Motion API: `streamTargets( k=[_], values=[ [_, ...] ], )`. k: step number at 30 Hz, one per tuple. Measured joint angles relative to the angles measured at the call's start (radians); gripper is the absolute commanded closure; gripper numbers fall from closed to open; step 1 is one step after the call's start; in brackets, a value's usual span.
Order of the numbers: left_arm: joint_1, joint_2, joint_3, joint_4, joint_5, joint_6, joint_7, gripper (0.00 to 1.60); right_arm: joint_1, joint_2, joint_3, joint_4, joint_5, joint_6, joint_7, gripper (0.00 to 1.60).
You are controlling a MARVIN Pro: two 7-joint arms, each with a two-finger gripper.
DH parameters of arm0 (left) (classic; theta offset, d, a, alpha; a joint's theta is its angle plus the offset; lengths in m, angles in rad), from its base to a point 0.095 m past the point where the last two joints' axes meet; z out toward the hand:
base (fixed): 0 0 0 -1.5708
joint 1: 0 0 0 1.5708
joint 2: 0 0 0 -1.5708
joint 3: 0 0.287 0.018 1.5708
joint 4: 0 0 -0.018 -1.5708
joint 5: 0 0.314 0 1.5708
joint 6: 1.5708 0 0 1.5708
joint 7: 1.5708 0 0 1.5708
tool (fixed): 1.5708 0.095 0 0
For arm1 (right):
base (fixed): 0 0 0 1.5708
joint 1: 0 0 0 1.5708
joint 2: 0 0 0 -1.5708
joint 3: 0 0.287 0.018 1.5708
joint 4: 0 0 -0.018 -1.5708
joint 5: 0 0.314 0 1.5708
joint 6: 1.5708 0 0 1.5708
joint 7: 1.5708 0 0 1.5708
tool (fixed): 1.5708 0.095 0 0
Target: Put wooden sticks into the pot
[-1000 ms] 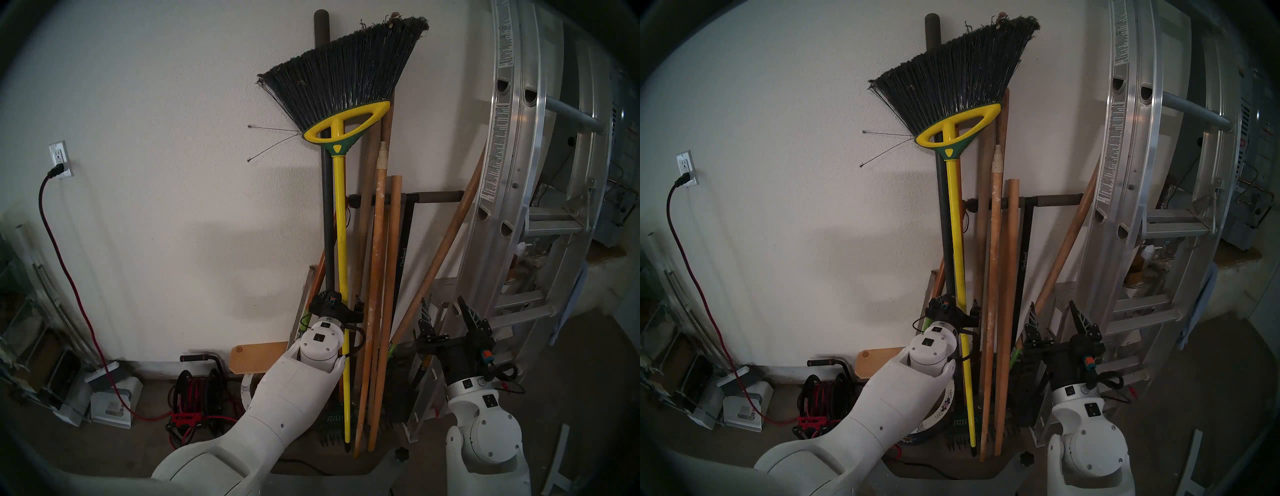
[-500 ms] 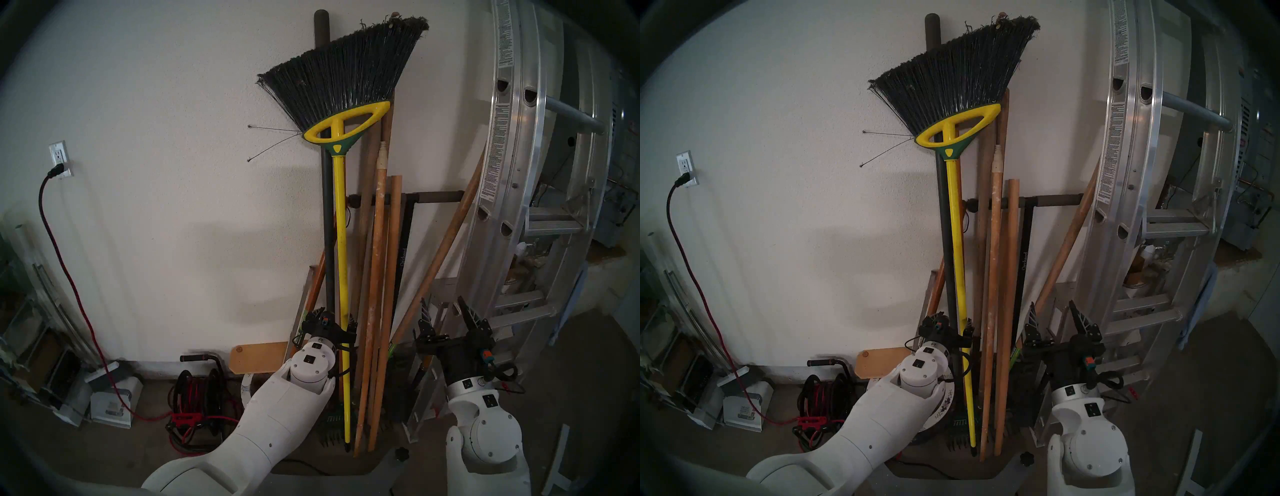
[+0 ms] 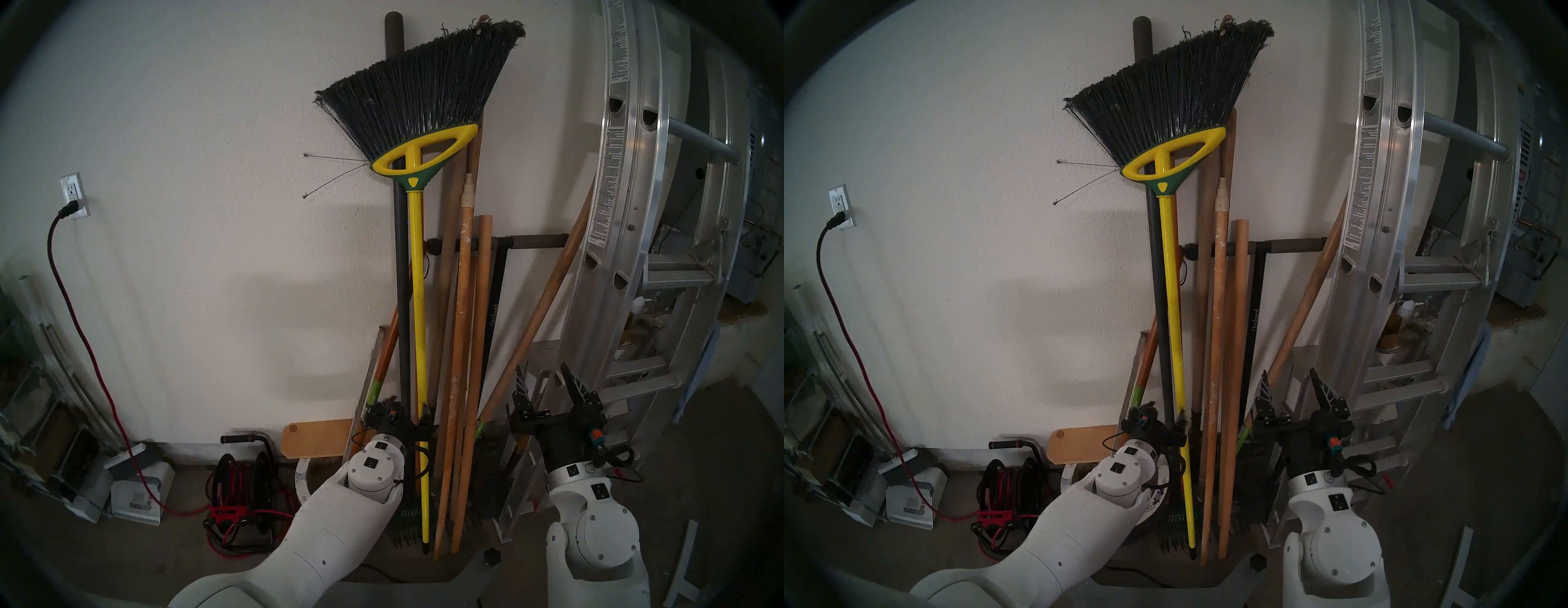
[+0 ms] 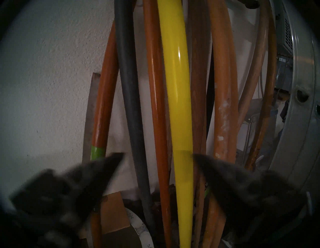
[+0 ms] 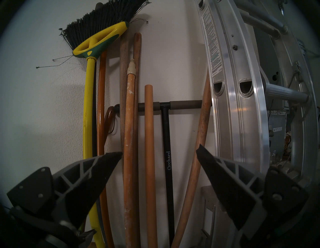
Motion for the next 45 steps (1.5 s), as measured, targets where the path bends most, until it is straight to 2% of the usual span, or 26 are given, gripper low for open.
streamTargets(
  k=[2, 7, 11, 13, 14, 27, 45],
  values=[
    [0.004, 0.000, -0.013, 0.024, -0.029, -0.046, -0.039, 1.60, 0.000, 0.000, 0.000, 0.000, 0.000, 0.000, 0.000, 0.00],
    [0.014, 0.003, -0.026, 0.034, -0.053, -0.095, -0.079, 1.60, 0.000, 0.000, 0.000, 0.000, 0.000, 0.000, 0.000, 0.00],
    [0.032, 0.021, -0.031, 0.006, -0.058, -0.121, -0.101, 1.60, 0.000, 0.000, 0.000, 0.000, 0.000, 0.000, 0.000, 0.00],
    [0.038, 0.030, -0.031, -0.008, -0.056, -0.123, -0.102, 0.10, 0.000, 0.000, 0.000, 0.000, 0.000, 0.000, 0.000, 0.00],
    [0.040, 0.035, -0.030, -0.015, -0.051, -0.123, -0.102, 0.00, 0.000, 0.000, 0.000, 0.000, 0.000, 0.000, 0.000, 0.00],
    [0.051, 0.055, -0.020, -0.024, -0.008, -0.102, -0.066, 0.00, 0.000, 0.000, 0.000, 0.000, 0.000, 0.000, 0.000, 0.00],
    [-0.013, -0.002, 0.030, 0.071, -0.016, -0.120, -0.058, 0.00, 0.000, 0.000, 0.000, 0.000, 0.000, 0.000, 0.000, 0.00]
  ],
)
